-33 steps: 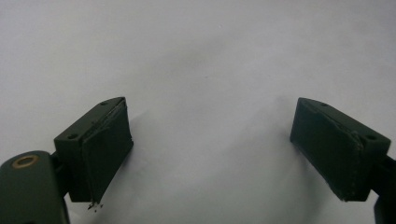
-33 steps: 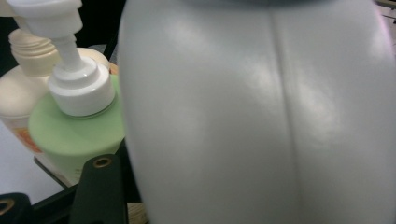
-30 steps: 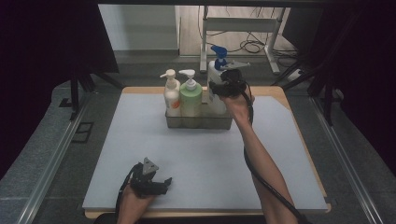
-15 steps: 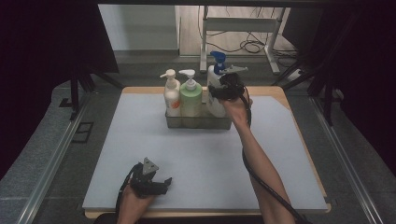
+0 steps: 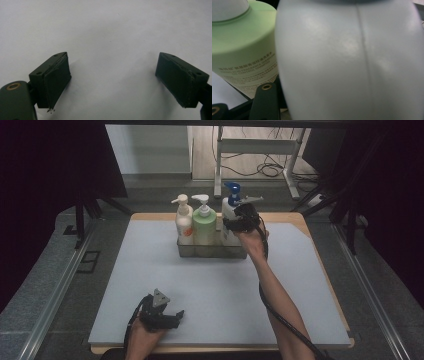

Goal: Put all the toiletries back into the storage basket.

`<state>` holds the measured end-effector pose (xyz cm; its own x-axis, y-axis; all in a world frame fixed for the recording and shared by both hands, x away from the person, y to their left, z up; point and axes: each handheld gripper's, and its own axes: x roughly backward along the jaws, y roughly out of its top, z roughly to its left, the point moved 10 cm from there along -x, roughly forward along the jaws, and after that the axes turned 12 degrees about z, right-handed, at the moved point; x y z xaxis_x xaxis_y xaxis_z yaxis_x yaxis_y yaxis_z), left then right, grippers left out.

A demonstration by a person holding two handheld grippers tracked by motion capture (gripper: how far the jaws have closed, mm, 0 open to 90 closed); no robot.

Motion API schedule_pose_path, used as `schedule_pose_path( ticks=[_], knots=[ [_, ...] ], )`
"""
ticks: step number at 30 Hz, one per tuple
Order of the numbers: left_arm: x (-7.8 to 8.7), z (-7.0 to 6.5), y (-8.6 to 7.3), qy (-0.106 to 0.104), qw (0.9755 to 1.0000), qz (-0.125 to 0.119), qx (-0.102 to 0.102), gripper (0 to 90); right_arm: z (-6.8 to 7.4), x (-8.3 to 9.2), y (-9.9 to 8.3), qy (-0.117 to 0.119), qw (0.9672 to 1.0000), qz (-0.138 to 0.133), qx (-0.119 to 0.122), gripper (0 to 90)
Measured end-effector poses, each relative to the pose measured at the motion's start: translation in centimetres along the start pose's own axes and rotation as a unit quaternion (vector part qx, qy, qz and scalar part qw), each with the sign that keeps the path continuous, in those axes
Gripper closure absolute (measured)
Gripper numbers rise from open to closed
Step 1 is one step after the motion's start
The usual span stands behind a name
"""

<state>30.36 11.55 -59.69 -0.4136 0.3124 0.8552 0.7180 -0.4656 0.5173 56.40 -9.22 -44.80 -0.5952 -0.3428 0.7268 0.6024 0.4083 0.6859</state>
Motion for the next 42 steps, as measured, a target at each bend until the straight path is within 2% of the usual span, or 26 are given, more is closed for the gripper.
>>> schedule_pose_path(
  ticks=[15,21,30,36,42],
  knots=[
    [0.0,0.0,0.0,0.0,1.0,0.001,0.0,11.9,0.2,-1.2,-1.6,0.008,0.9997,0.021,-0.005,37.9],
    [0.0,0.0,0.0,0.0,1.0,-0.002,0.003,11.9,0.2,-1.1,-1.7,0.01,0.9996,0.022,-0.011,37.8],
    [0.0,0.0,0.0,0.0,1.0,-0.002,0.003,11.9,0.1,-1.1,-1.8,0.027,0.9991,0.028,-0.018,36.3],
    [0.0,0.0,0.0,0.0,1.0,-0.002,0.003,11.9,0.1,-1.1,-1.6,0.05,0.9982,0.018,-0.029,30.4],
    [0.0,0.0,0.0,0.0,1.0,-0.002,0.003,11.9,0.3,-0.9,-1.7,0.052,0.9985,0.014,-0.011,17.4]
  ],
)
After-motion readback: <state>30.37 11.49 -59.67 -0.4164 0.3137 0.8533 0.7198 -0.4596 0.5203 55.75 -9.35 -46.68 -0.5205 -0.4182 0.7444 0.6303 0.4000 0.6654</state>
